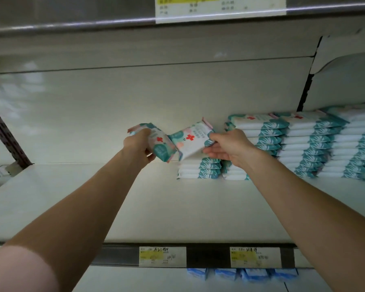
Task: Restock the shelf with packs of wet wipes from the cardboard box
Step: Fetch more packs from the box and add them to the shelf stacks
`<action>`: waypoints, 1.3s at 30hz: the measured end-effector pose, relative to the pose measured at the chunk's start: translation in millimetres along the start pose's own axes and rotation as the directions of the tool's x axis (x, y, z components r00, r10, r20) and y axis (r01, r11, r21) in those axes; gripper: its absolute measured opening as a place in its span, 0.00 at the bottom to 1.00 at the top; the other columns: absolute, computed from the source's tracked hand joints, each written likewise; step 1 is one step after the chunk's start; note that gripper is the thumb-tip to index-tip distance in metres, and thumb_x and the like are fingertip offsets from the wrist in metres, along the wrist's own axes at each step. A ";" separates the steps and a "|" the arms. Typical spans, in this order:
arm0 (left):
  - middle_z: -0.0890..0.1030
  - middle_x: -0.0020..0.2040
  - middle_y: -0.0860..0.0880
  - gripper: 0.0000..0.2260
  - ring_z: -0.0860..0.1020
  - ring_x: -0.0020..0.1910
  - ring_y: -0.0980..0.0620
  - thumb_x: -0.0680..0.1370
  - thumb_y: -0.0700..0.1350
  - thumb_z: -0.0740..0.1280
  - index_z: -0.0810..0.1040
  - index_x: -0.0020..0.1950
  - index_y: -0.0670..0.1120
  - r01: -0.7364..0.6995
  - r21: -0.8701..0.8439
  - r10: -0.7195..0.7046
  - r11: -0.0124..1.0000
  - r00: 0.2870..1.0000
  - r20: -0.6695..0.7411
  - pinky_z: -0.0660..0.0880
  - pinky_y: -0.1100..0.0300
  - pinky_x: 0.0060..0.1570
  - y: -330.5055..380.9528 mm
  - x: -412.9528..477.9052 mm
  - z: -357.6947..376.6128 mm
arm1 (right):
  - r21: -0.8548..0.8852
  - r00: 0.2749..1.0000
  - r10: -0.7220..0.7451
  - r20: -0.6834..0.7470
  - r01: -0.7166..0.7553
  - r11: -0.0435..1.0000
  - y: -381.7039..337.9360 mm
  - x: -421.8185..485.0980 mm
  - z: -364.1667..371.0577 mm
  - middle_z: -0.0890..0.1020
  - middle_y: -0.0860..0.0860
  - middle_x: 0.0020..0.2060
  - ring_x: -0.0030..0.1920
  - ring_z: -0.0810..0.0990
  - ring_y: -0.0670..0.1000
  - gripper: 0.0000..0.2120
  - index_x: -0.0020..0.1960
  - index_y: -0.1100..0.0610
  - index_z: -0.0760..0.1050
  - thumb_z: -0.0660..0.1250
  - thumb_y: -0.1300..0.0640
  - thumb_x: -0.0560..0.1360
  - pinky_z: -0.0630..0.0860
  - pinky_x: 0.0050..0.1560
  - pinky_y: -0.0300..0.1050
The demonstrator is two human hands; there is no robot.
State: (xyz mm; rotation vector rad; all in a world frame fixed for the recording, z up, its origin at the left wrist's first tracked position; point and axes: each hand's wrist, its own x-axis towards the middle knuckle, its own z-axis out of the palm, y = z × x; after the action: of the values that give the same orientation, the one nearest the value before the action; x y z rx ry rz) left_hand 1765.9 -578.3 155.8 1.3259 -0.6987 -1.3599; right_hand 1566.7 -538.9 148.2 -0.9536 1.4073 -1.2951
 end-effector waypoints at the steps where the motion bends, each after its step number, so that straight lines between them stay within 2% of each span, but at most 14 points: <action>1: 0.81 0.49 0.44 0.10 0.81 0.48 0.47 0.78 0.40 0.65 0.72 0.59 0.45 0.000 -0.011 0.000 1.000 1.000 -0.024 0.78 0.53 0.39 1.3 1.9 -1.6 | 0.021 1.000 0.009 -0.021 -0.009 1.000 3.0 1.6 0.5 0.82 0.59 0.35 0.26 0.82 0.49 0.05 0.44 0.63 0.74 0.64 0.63 0.78 0.80 0.28 0.39; 5: 0.81 0.53 0.45 0.12 0.80 0.49 0.47 0.79 0.41 0.61 0.73 0.62 0.44 -0.021 -0.107 0.011 0.994 0.996 -0.093 0.76 0.54 0.36 5.3 8.6 -4.4 | 0.030 0.994 0.014 -0.110 -0.011 0.999 15.7 8.0 8.5 0.82 0.59 0.38 0.30 0.82 0.50 0.05 0.51 0.65 0.73 0.64 0.62 0.79 0.78 0.26 0.39; 10: 0.80 0.55 0.47 0.10 0.79 0.53 0.48 0.80 0.47 0.58 0.72 0.59 0.46 -0.060 -0.130 0.034 0.990 0.981 -0.193 0.76 0.56 0.41 9.4 13.6 -1.9 | -0.231 0.973 -0.054 -0.225 0.001 0.973 30.3 20.4 19.8 0.82 0.56 0.31 0.25 0.81 0.48 0.11 0.55 0.65 0.72 0.58 0.57 0.82 0.78 0.25 0.39; 15: 0.80 0.43 0.48 0.10 0.77 0.36 0.53 0.78 0.47 0.59 0.75 0.56 0.46 -0.019 -0.044 0.015 0.999 0.995 -0.094 0.72 0.60 0.33 4.6 10.9 6.3 | -0.454 0.956 -0.141 -0.257 0.009 0.891 38.0 24.6 21.0 0.80 0.54 0.28 0.18 0.75 0.43 0.11 0.52 0.64 0.68 0.54 0.56 0.82 0.73 0.20 0.35; 19: 0.81 0.44 0.43 0.03 0.79 0.38 0.48 0.78 0.40 0.62 0.74 0.47 0.43 0.010 0.008 -0.011 1.000 0.999 0.049 0.76 0.58 0.35 -3.6 5.8 13.9 | -0.612 0.931 -0.243 -0.273 0.027 0.790 43.7 24.5 20.7 0.83 0.59 0.39 0.38 0.84 0.58 0.14 0.57 0.64 0.65 0.57 0.53 0.81 0.81 0.43 0.56; 24: 0.81 0.47 0.40 0.03 0.82 0.41 0.46 0.79 0.35 0.61 0.73 0.48 0.40 0.029 0.024 -0.033 0.999 0.987 0.157 0.81 0.55 0.38 -9.2 9.2 20.4 | -0.763 0.902 -0.386 -0.193 0.109 0.637 32.6 16.2 12.5 0.81 0.56 0.44 0.43 0.79 0.58 0.14 0.59 0.59 0.67 0.53 0.50 0.81 0.72 0.42 0.47; 26: 0.81 0.47 0.40 0.03 0.82 0.41 0.46 0.79 0.34 0.61 0.73 0.48 0.40 0.057 0.022 -0.060 0.998 0.979 0.192 0.82 0.53 0.40 -9.7 8.1 25.1 | -0.695 0.905 -0.399 -0.150 0.190 0.694 24.0 13.1 13.2 0.82 0.56 0.46 0.43 0.81 0.58 0.17 0.62 0.56 0.69 0.54 0.48 0.80 0.77 0.44 0.49; 29: 0.81 0.44 0.41 0.04 0.81 0.38 0.46 0.79 0.33 0.60 0.72 0.49 0.41 0.095 0.024 -0.098 0.995 0.969 0.228 0.81 0.53 0.41 -10.6 6.1 31.6 | -0.514 0.961 -0.269 -0.062 0.200 0.834 14.0 9.3 16.9 0.81 0.54 0.50 0.37 0.83 0.53 0.20 0.65 0.55 0.69 0.61 0.45 0.78 0.79 0.37 0.46; 30: 0.81 0.43 0.42 0.05 0.81 0.37 0.47 0.79 0.33 0.60 0.72 0.49 0.41 0.095 0.025 -0.098 0.995 0.967 0.236 0.81 0.54 0.40 -10.4 6.2 32.3 | -0.600 0.964 -0.266 -0.029 0.196 0.776 8.2 5.4 15.8 0.81 0.53 0.53 0.40 0.83 0.53 0.21 0.65 0.54 0.70 0.62 0.44 0.77 0.79 0.40 0.46; 33: 0.81 0.39 0.45 0.04 0.80 0.34 0.50 0.77 0.36 0.61 0.74 0.48 0.42 0.032 0.041 -0.041 0.999 0.969 0.243 0.77 0.58 0.37 -3.5 6.8 30.8 | -0.884 0.895 -0.447 0.013 0.219 0.413 -11.2 0.6 8.5 0.79 0.49 0.60 0.56 0.77 0.53 0.18 0.65 0.51 0.73 0.60 0.45 0.78 0.71 0.50 0.43; 34: 0.81 0.39 0.45 0.03 0.79 0.36 0.50 0.77 0.37 0.61 0.74 0.47 0.43 -0.011 0.071 -0.006 0.997 0.972 0.234 0.77 0.57 0.38 0.0 7.7 30.3 | -0.883 0.866 -0.499 0.036 0.261 0.389 -19.1 -0.4 8.0 0.77 0.50 0.62 0.60 0.75 0.54 0.19 0.67 0.51 0.72 0.60 0.47 0.78 0.71 0.53 0.43; 35: 0.80 0.40 0.46 0.03 0.79 0.38 0.50 0.77 0.38 0.62 0.74 0.46 0.44 -0.046 0.100 0.021 0.994 0.971 0.237 0.78 0.56 0.41 3.5 9.0 30.9 | -0.861 0.854 -0.516 0.069 0.313 0.402 -25.8 0.5 8.5 0.76 0.50 0.64 0.62 0.74 0.54 0.22 0.70 0.52 0.69 0.61 0.47 0.77 0.72 0.57 0.45; 37: 0.81 0.43 0.45 0.02 0.80 0.40 0.49 0.77 0.38 0.64 0.75 0.46 0.44 -0.071 0.119 0.031 0.990 0.951 0.307 0.78 0.55 0.46 9.4 8.3 33.9 | -0.740 0.892 -0.434 0.124 0.375 0.559 -37.6 2.6 13.5 0.76 0.51 0.63 0.59 0.76 0.53 0.29 0.73 0.52 0.63 0.67 0.49 0.74 0.75 0.56 0.47; 39: 0.82 0.46 0.43 0.03 0.82 0.39 0.47 0.78 0.41 0.66 0.77 0.49 0.42 -0.035 0.103 -0.009 0.994 0.915 0.404 0.81 0.53 0.43 14.8 5.5 36.9 | -0.569 0.938 -0.290 0.189 0.346 0.746 -40.7 2.6 20.6 0.79 0.51 0.52 0.43 0.79 0.49 0.32 0.73 0.54 0.62 0.71 0.55 0.73 0.76 0.37 0.40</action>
State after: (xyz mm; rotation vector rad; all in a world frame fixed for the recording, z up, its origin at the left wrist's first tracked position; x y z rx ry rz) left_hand 1736.3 -596.8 175.5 1.1268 -1.0724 -1.6255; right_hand 1583.7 -551.5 188.6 -1.7252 1.6692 -1.0281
